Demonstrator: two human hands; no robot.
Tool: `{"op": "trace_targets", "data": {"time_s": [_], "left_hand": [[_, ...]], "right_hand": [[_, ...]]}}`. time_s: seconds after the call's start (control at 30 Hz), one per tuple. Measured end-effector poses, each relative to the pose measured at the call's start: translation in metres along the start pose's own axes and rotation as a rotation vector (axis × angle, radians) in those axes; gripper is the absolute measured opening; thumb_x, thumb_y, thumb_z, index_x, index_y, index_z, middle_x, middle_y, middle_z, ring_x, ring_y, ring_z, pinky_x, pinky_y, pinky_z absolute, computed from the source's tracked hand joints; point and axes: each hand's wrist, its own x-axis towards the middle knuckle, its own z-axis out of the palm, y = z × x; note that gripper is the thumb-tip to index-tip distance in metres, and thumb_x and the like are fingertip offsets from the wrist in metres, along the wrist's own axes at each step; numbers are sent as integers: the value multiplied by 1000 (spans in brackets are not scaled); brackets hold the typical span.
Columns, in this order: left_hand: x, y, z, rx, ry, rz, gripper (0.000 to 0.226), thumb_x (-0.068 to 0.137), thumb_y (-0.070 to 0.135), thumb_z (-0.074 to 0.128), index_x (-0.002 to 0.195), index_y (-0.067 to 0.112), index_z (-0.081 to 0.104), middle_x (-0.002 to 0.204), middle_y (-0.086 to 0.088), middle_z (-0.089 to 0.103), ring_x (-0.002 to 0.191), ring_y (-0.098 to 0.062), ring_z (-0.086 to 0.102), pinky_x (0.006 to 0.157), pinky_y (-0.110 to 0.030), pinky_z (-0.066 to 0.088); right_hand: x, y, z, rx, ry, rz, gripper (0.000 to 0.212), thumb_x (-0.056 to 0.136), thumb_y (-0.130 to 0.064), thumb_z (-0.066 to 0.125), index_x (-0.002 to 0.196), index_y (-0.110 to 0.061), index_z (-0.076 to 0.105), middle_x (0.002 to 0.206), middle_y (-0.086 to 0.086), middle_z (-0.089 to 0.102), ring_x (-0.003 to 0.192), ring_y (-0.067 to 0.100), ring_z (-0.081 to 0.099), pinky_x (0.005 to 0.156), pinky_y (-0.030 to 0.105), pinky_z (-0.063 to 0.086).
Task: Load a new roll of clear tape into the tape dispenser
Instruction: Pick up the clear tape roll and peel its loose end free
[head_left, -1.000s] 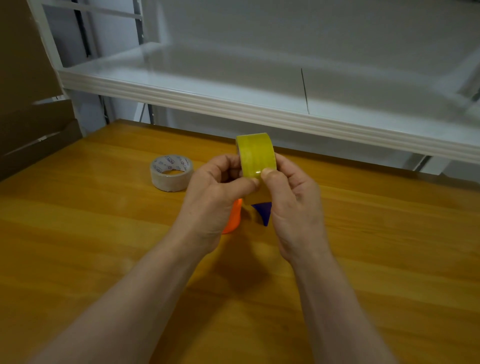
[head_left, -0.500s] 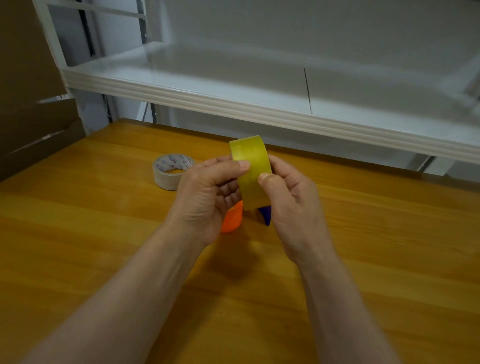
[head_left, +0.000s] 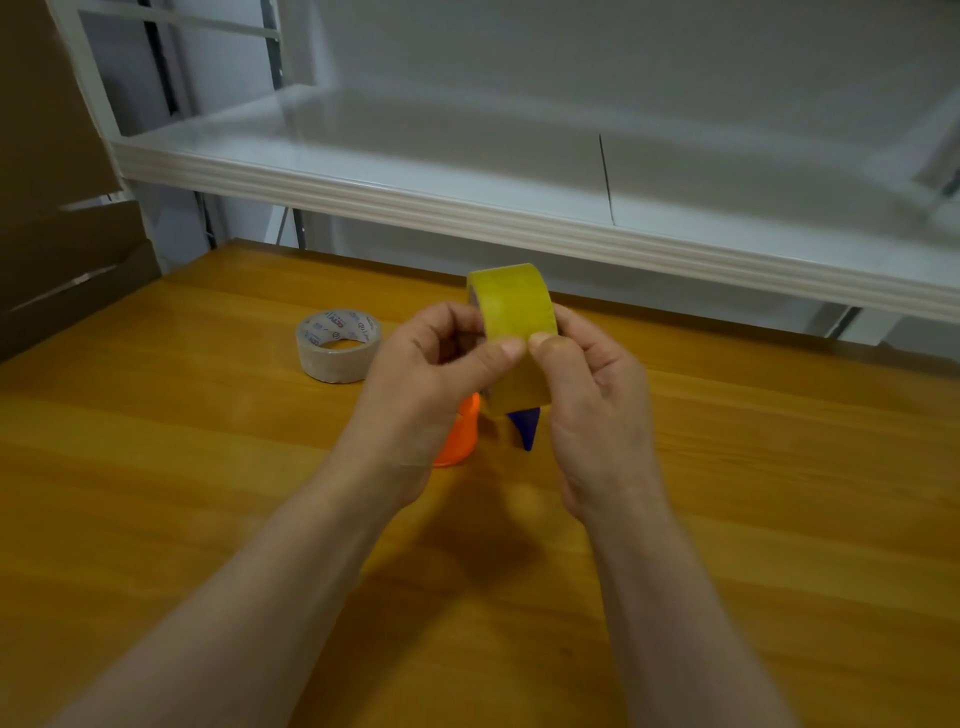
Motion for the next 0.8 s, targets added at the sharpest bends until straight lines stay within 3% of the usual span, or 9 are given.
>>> {"op": "trace_targets", "data": {"time_s": [0.17, 0.27, 0.4, 0.47, 0.57, 0.7, 0.8], "left_hand": [[-6, -5, 6, 260, -12, 98, 23, 86, 5, 74, 107, 6, 64, 101, -18, 70, 94, -31, 70, 77, -29, 58], [-6, -2, 5, 215, 16, 106, 16, 88, 5, 71, 103, 9, 67, 95, -13, 71, 85, -21, 69, 73, -24, 57], [-3, 1, 3, 24, 56, 24, 9, 91, 5, 65, 97, 9, 68, 75, 4, 70, 67, -5, 66, 59, -19, 52], [1, 3, -2, -56, 81, -27, 8, 89, 12, 66, 96, 10, 68, 78, 1, 72, 69, -11, 68, 60, -23, 54], [5, 6, -8, -146, 91, -63, 25, 77, 27, 69, 95, 9, 69, 79, -5, 73, 67, -15, 69, 59, -24, 55], [6, 9, -9, -177, 62, -76, 32, 79, 29, 68, 99, 4, 68, 76, -2, 74, 64, -10, 69, 57, -20, 56], [4, 7, -7, -131, 29, -54, 21, 82, 26, 67, 93, 9, 68, 76, 0, 74, 66, -11, 70, 56, -20, 55]], "right_hand": [[1, 2, -2, 34, 65, 34, 29, 92, -16, 49, 99, -10, 76, 90, 17, 75, 80, 19, 67, 71, 31, 57], [1, 2, -1, -35, 51, 5, 28, 90, -17, 50, 101, -19, 76, 90, 4, 77, 83, 14, 69, 72, 30, 58], [0, 1, 0, -95, 1, -23, 30, 88, -17, 53, 107, -27, 74, 99, 2, 77, 93, 24, 71, 77, 39, 61], [0, 3, 1, -138, -12, -25, 35, 86, -17, 53, 114, -24, 72, 108, 5, 74, 96, 25, 70, 76, 36, 61], [-1, 4, 3, -183, -35, -39, 38, 88, -18, 54, 122, -20, 70, 117, 7, 70, 103, 22, 68, 79, 34, 60], [-3, 2, 3, -150, -39, -42, 27, 93, -18, 54, 115, -21, 71, 102, 0, 74, 91, 16, 71, 71, 30, 60], [-3, 1, 3, -100, -8, -26, 23, 93, -19, 54, 107, -22, 72, 91, -5, 75, 80, 11, 69, 65, 27, 56]]}}
